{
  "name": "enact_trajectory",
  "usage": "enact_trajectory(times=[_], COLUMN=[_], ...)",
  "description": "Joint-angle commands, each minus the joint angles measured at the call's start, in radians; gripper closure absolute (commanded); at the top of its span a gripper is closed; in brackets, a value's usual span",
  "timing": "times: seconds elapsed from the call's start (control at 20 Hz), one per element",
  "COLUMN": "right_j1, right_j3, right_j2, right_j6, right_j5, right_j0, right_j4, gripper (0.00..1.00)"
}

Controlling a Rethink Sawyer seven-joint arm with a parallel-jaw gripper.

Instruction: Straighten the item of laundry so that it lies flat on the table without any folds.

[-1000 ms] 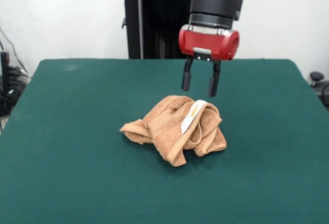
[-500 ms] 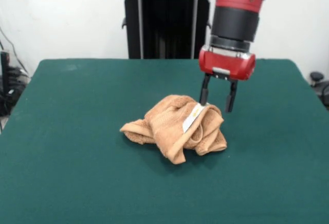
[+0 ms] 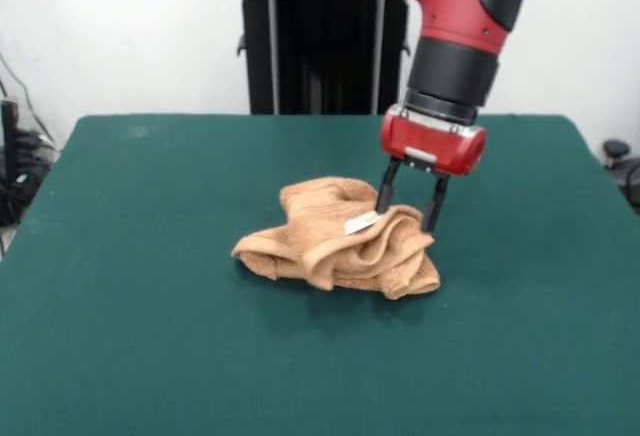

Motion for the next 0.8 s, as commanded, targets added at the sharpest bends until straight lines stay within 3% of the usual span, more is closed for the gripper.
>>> enact_trajectory(times=[0.05,0.45,0.8], right_j1=[0.038,0.029,0.087], right_j3=[-0.068,-0.073,-0.099], right_j2=[-0.119,-0.165,-0.224], right_j6=[0.155,0.136,0.104], right_j5=[-0.043,0.021,0.158], right_j0=[0.074,0.109,0.176], right_j4=[0.18,0.202,0.278], gripper=[0.0,0.0,0.0])
